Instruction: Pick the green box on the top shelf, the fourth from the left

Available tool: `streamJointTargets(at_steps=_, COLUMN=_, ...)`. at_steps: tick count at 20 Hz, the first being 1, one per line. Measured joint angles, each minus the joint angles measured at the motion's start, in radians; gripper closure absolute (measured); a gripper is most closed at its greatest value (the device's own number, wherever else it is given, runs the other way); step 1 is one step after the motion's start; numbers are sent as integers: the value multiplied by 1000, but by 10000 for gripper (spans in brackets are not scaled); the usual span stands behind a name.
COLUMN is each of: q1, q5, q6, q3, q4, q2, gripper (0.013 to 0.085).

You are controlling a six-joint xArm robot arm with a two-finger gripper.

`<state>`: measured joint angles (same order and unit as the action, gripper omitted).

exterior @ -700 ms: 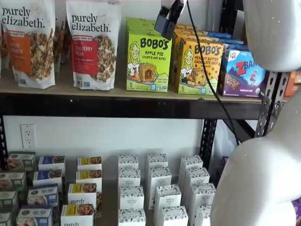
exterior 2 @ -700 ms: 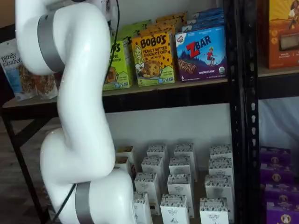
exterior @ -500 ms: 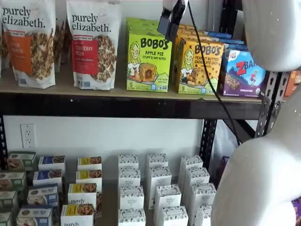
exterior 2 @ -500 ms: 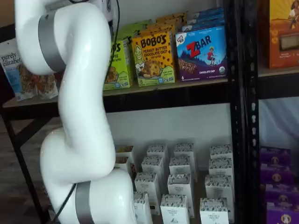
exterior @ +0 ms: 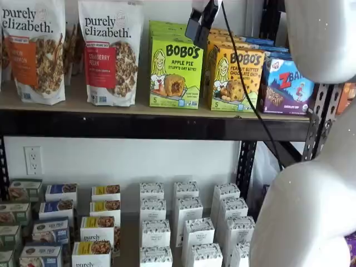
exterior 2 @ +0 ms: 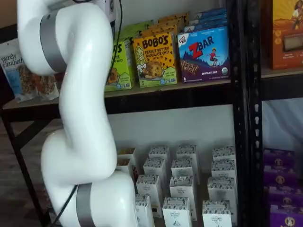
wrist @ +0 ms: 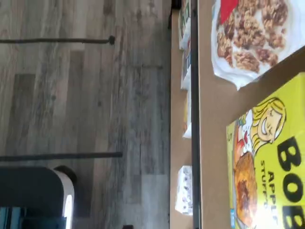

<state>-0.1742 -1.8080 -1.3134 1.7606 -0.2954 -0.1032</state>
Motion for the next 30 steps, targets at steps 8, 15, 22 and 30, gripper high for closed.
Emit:
streamJointTargets(at_steps=8, q1=4, q5=70, q6=-2, q3=-10, q4=-31, q2=6, gripper=130)
streamJointTargets(at_steps=15, q1=5, q5=87, q6=-3, q3=31, q4=-36, q2=48, gripper=130)
streamJointTargets(at_steps=22, q1=13, q5=126, q6=-18, q3=38, q4=-23, q2=73, gripper=130)
streamJointTargets(at_steps=30, q1=34, q5=130, q6=-47, q3=54, q4=0, q2=107, gripper=130)
